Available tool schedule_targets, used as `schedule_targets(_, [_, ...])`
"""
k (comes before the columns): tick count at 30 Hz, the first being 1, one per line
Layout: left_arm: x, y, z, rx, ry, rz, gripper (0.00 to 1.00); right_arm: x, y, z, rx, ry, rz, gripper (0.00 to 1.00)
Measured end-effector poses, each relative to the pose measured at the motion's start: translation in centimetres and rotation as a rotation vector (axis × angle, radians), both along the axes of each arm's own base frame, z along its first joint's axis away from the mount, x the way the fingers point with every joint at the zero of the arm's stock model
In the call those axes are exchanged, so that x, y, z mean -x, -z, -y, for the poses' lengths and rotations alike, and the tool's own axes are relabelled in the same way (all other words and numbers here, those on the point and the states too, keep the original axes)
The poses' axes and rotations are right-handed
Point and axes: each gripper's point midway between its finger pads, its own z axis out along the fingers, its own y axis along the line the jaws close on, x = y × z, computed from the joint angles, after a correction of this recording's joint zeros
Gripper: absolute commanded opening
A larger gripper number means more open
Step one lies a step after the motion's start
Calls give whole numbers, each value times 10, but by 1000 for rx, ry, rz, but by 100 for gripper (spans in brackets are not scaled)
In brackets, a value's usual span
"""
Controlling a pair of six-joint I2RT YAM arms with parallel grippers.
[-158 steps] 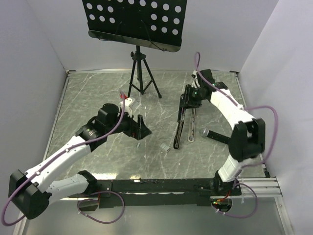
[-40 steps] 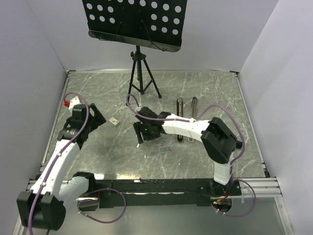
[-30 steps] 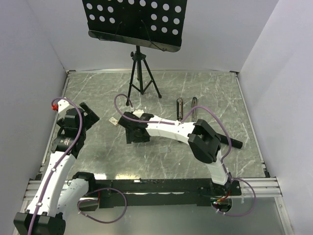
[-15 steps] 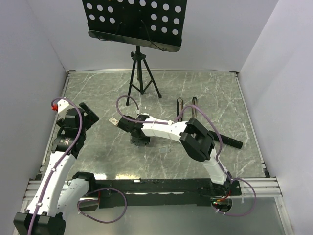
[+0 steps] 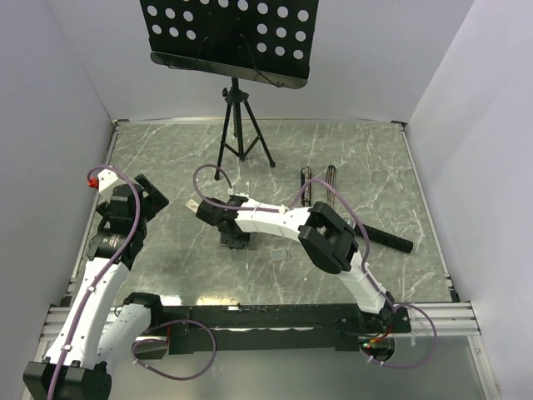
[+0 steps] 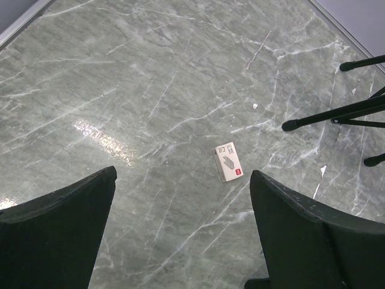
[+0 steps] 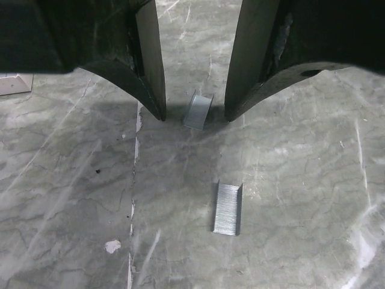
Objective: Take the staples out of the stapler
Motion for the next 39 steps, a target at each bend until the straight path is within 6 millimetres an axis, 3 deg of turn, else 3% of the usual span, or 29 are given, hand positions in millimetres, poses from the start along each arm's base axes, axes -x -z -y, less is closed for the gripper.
schedule_targets(14, [0,0,0,0,0,-1,97,3,1,1,-17,-138,48,35])
schedule_targets(39, [0,2,3,8,14,-3,97,4,1,4,10,-277,59,26])
